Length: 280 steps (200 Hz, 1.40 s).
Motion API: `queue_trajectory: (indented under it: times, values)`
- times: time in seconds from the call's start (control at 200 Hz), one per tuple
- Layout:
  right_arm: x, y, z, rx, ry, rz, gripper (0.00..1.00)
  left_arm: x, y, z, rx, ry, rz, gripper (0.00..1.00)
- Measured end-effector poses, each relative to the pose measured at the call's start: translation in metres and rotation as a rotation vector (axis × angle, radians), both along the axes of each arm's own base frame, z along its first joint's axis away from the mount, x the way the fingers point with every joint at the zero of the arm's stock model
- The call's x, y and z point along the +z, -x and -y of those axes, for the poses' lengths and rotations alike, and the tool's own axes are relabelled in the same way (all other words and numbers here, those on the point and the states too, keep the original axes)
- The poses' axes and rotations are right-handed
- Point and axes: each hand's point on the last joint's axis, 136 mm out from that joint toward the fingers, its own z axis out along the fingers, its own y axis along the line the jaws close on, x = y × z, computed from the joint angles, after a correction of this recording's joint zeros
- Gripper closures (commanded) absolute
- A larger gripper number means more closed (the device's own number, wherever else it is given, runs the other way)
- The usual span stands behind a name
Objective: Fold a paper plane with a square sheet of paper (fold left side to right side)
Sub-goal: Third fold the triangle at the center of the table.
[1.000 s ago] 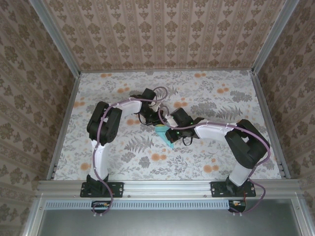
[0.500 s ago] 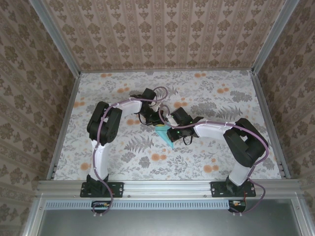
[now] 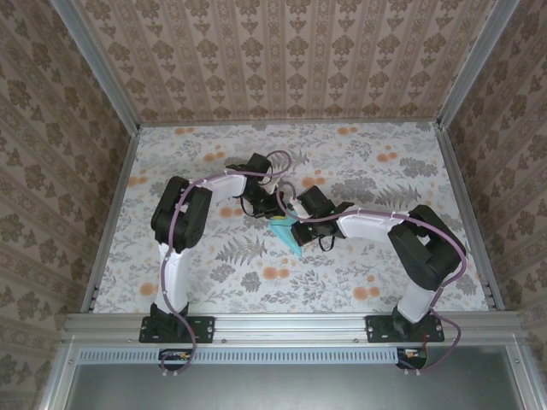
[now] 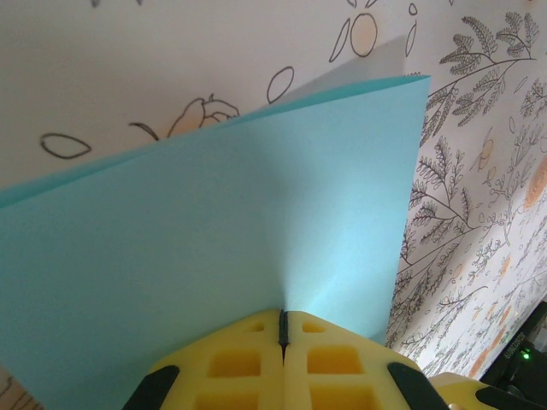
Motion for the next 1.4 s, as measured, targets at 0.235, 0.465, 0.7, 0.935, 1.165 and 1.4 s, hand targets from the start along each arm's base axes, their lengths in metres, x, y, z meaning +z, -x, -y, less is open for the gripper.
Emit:
queue_trajectory:
  times: [0.235,0.465,0.7,0.935,1.165,1.4]
  values:
    - [-0.001,0.0,0.0,0.0,0.002,-0.003,1.0,0.0,0.0,0.0,0.0,0.0,0.0,0.95]
    - [-0.008,0.001,0.0,0.001,0.014,-0.018,1.0,0.0,0.0,0.0,0.0,0.0,0.0,0.95]
    - [-0.012,0.001,0.001,0.0,0.02,-0.026,1.0,0.0,0.0,0.001,-0.002,-0.001,0.001,0.9]
    - [-0.012,0.001,0.001,0.001,0.021,-0.027,1.0,0.004,-0.002,-0.001,-0.017,-0.011,0.018,0.77]
    - [-0.013,0.002,0.001,0.002,0.024,-0.031,1.0,0.027,-0.019,-0.017,0.008,-0.02,0.08,0.74]
    - [-0.013,0.002,0.001,0.002,0.026,-0.034,1.0,0.074,-0.01,-0.038,0.037,0.043,0.2,0.9]
